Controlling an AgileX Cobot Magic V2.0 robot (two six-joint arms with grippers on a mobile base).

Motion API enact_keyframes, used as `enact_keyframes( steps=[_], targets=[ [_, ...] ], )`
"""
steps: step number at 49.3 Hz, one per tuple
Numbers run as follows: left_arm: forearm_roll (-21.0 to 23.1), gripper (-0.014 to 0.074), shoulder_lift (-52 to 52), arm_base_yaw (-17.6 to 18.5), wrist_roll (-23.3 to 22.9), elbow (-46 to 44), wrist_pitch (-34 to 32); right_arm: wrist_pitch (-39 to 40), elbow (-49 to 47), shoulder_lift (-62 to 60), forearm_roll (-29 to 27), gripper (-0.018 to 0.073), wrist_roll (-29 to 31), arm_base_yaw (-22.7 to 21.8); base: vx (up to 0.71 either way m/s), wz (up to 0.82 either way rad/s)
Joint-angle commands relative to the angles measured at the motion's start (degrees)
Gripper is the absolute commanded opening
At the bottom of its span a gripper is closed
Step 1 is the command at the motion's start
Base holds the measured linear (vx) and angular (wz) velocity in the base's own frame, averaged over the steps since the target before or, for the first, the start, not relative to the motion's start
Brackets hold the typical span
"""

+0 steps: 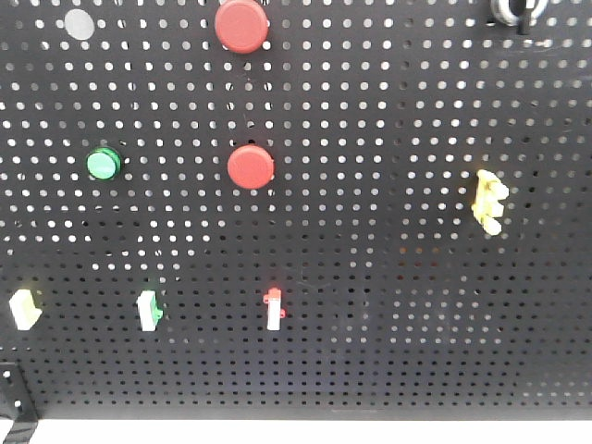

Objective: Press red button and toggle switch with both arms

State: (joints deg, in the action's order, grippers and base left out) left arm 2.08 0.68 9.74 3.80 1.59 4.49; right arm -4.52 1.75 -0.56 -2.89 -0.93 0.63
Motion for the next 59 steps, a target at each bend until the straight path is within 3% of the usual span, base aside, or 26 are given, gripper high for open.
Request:
enact_keyframes(
  steps=[1,26,30,36,44,45,50,59],
  targets=[
    [0.16,0.0001,0.37,0.08,-0.40,1.97,-4.49,4.52,0.64,-0.96,0.21,-0.0003,0.10,-0.30,0.03,0.01],
    [0.16,0.0001,0.37,0.08,-0.15,1.97,-6.19,5.13,0.64,-0.96,0.21,-0.0003,0.10,-0.30,0.00,0.00],
    [0.77,0.0001,0.37,0.08,-0.71,1.09,-11.55,10.50,0.50,-0.96,-0.34,-0.0003,0.04,-0.30,0.00,0.00],
    [2.60,0.0001,0.37,0.08,-6.36,-1.98,-18.40,18.43,-1.06,-0.91,-2.22,-0.0003,-1.29,-0.18,0.00,0.00],
    [1.44,0.0001,-3.33,0.08,-3.80,-14.97,-8.66,11.85,-14.69,1.30,-1.85,-0.0003,-0.80,-0.18,0.00,0.00],
    [1.44,0.0001,-15.62,0.08,0.46,-31.56,-4.49,5.63,-31.05,11.80,0.81,-0.0003,4.21,-0.18,0.00,0.00],
    [1.51,0.0001,-27.59,0.08,3.07,-44.90,-0.53,1.44,-43.98,21.11,1.10,-0.0003,6.27,-0.18,0.00,0.00],
    [1.63,0.0001,-43.36,0.08,3.24,-65.45,10.25,-2.34,-59.43,35.28,-1.74,-0.0003,6.21,-0.18,0.00,0.00]
  ],
)
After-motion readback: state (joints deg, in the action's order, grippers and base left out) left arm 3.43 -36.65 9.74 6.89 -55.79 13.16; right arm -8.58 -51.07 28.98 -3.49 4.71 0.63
